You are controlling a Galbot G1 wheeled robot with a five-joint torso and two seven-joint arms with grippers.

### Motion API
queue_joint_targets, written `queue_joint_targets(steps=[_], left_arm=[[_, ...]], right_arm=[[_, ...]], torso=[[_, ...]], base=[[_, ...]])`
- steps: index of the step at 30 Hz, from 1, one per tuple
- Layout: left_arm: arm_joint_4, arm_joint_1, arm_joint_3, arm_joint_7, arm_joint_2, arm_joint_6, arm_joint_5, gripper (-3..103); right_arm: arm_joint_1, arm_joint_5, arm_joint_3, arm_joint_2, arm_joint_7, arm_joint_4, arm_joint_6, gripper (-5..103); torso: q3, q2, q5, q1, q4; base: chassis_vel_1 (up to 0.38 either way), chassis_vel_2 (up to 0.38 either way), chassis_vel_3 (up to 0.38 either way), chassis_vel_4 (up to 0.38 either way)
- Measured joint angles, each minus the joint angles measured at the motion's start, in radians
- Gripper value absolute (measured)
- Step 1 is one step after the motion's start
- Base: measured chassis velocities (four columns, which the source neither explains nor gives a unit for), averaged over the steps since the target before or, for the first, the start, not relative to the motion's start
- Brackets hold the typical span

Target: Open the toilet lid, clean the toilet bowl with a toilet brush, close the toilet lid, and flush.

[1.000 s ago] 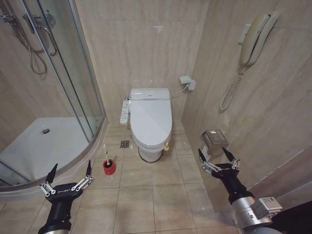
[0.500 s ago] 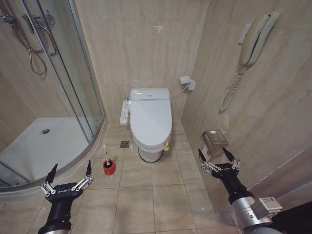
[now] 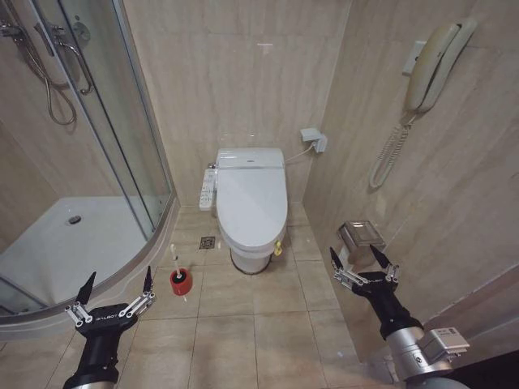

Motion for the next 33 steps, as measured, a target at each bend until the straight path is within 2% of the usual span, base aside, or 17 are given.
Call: queue_joint_targets(steps=[16,33], left_arm=[[0.0,0.0,0.0,0.0,0.0,0.0,0.0,100],[0.0,0.0,0.0,0.0,0.0,0.0,0.0,100]], right_arm=[[0.0,0.0,0.0,0.0,0.0,0.0,0.0,100],[0.0,0.0,0.0,0.0,0.0,0.0,0.0,100]], torso=[[0.0,0.0,-0.0001,0.0,0.0],[0.0,0.0,-0.0001,0.001,0.0]], base=[[0.0,0.0,0.0,0.0],[-0.104,0.061,0.099,-0.056]])
